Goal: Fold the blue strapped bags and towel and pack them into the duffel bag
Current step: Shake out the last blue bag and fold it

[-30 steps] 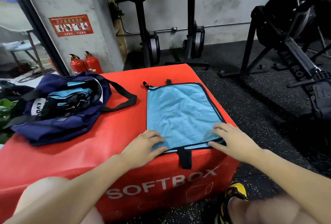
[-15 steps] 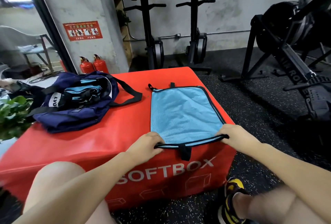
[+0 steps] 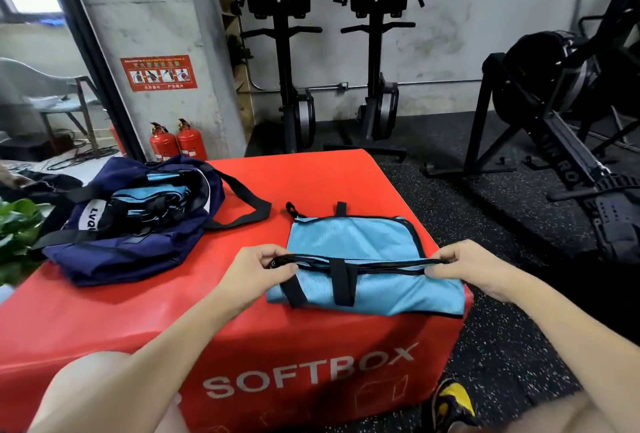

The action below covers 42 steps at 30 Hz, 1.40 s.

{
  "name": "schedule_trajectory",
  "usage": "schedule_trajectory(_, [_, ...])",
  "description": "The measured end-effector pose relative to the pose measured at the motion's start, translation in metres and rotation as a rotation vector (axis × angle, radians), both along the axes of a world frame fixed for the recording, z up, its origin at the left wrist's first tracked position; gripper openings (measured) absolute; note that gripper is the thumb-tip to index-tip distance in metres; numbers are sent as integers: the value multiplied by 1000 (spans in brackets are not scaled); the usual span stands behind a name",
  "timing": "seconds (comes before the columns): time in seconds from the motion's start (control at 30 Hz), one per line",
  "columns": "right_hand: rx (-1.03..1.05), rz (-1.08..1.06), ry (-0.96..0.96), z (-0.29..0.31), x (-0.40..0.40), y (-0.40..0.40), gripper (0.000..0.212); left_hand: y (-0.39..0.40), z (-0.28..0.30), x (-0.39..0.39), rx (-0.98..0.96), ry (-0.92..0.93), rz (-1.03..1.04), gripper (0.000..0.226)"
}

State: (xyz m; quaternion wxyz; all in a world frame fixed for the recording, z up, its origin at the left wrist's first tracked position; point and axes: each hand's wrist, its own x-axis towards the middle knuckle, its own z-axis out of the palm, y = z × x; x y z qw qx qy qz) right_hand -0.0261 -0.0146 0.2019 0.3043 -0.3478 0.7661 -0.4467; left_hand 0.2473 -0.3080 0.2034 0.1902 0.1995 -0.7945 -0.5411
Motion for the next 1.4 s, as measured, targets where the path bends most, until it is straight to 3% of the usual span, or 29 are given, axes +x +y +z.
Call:
schedule_trajectory(0.07, [-32, -28, -21, -2, -10, -9, 18, -8, 3, -10, 50, 30, 25, 10])
schedule_trajectory(0.17, [-97, -84, -57, -3, -31, -31, 6, -27, 4, -36, 63, 42, 54, 12])
schedule_trajectory(0.33, [-139, -144, -53, -11, -62, -68, 7, -61, 3, -82, 16, 7, 80, 10])
schedule_trajectory(0.6, [77, -340, 356, -59, -103, -113, 15, -103, -46, -143, -112, -151, 153, 13])
schedule_trajectory(0.8, [169, -303, 443, -55, -113, -117, 15, -110, -61, -153, -168, -176, 252, 15])
schedule_trajectory(0.9, [223, -343, 490, -55, -112, -118, 23, -112, -60, -151, -282, -209, 279, 22])
schedule_trajectory(1.0, [256, -379, 774, -52, -106, -125, 28, -109, -59, -145, -479, -178, 275, 31])
schedule_trajectory(1.07, [167, -304, 919, -44, -95, -136, 20, -101, -57, -141, -558, -192, 218, 25])
schedule_trajectory(1.13, [131, -59, 879, -37, -78, -152, 12, -88, -54, -134, -589, -281, 127, 16])
schedule_trajectory(1.2, [192, 204, 829, -40, -58, -169, 21, -76, -53, -128, -627, -363, 51, 13])
schedule_trajectory(1.27, [223, 311, 793, -48, -44, -183, 25, -70, -55, -125, -650, -392, 25, 16])
schedule_trajectory(1.33, [190, 306, 741, -53, -39, -192, 30, -66, -57, -126, -573, -380, 39, 20])
schedule_trajectory(1.4, [138, 279, 706, -57, -38, -196, 48, -61, -55, -130, -329, -315, 66, 24])
